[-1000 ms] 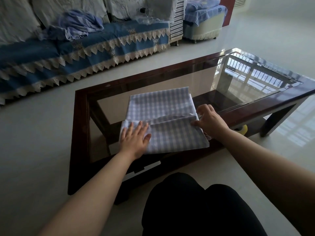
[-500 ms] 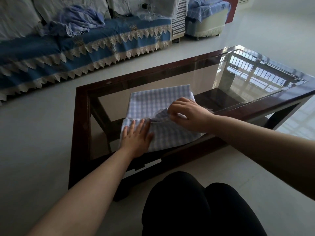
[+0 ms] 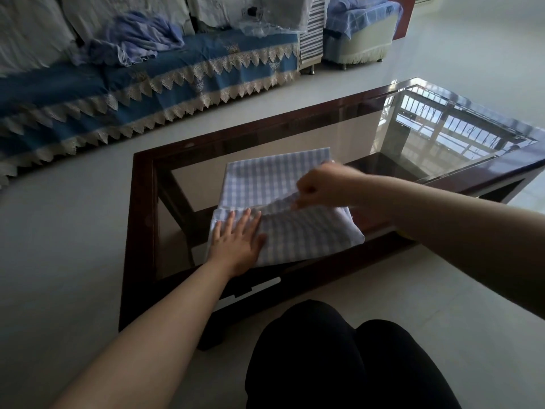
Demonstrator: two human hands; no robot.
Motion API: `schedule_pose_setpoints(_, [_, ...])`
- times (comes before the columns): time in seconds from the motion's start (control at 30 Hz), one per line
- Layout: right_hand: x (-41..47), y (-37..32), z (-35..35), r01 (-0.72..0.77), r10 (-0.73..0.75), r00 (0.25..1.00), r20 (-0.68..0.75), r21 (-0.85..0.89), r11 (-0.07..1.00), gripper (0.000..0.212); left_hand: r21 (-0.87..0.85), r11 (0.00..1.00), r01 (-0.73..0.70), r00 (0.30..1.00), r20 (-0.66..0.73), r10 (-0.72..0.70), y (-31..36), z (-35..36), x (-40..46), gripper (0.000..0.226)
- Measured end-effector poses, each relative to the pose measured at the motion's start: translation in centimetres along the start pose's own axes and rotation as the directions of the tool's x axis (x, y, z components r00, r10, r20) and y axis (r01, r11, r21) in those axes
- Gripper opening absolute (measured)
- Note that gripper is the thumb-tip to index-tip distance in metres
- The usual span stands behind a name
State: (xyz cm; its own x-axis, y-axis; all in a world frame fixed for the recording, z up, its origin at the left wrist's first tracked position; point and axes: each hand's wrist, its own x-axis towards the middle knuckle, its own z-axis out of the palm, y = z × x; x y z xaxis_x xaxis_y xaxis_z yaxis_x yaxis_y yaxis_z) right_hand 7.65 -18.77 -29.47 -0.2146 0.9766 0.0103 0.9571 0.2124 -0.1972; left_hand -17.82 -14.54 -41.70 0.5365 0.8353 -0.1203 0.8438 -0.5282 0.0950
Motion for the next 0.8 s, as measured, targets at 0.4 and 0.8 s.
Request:
schedule_pose_setpoints(0.4, [-1.8,3.8,6.6,-0.598,0.691,0.640,-0.334,0.348,0.722,0.046,-0.023,0.999,0.024,0.999,0.032,-0.023,-0.3,0.8,0.7,0.057])
schedule_pose_setpoints(0.8, [-6.0,1.6,11.7,-0.154,0.153,0.988,0.035,0.041,0.987,0.103,-0.163,0.973,-0.166,0.983,0.048,0.176,-4.0,-1.5,-1.5,0.096])
